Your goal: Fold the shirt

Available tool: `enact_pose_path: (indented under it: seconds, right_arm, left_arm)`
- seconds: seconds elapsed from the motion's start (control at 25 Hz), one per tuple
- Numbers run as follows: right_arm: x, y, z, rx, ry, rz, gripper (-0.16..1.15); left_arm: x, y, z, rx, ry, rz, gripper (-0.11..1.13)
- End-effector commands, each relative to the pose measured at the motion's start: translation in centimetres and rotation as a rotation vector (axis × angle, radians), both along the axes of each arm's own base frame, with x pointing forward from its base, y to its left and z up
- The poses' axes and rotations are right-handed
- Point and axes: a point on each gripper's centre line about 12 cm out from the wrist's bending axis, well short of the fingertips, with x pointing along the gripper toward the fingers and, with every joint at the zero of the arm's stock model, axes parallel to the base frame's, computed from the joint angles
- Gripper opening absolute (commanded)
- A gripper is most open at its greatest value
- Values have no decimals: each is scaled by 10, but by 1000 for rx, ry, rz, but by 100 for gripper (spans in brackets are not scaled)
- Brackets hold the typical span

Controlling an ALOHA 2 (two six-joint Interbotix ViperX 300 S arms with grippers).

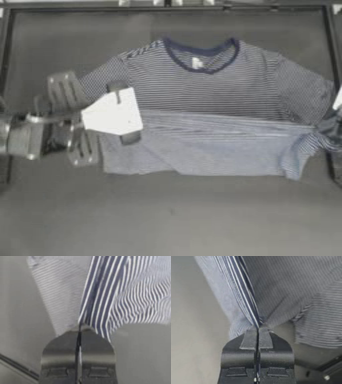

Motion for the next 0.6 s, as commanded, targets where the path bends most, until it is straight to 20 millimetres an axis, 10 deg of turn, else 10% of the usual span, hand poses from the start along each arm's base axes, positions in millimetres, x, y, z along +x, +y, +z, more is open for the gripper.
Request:
enact_pose_path:
  seconds: [0.04, 0.6]
  right_arm:
    - [-3, -30, 4, -65, -19, -139, 7]
    - [-4, -98, -6, -102, -36, -285, 7]
  left_arm:
    - [-5, 20, 19, 4, -73, 13, 6]
    - [1, 100, 1, 12, -85, 88, 6]
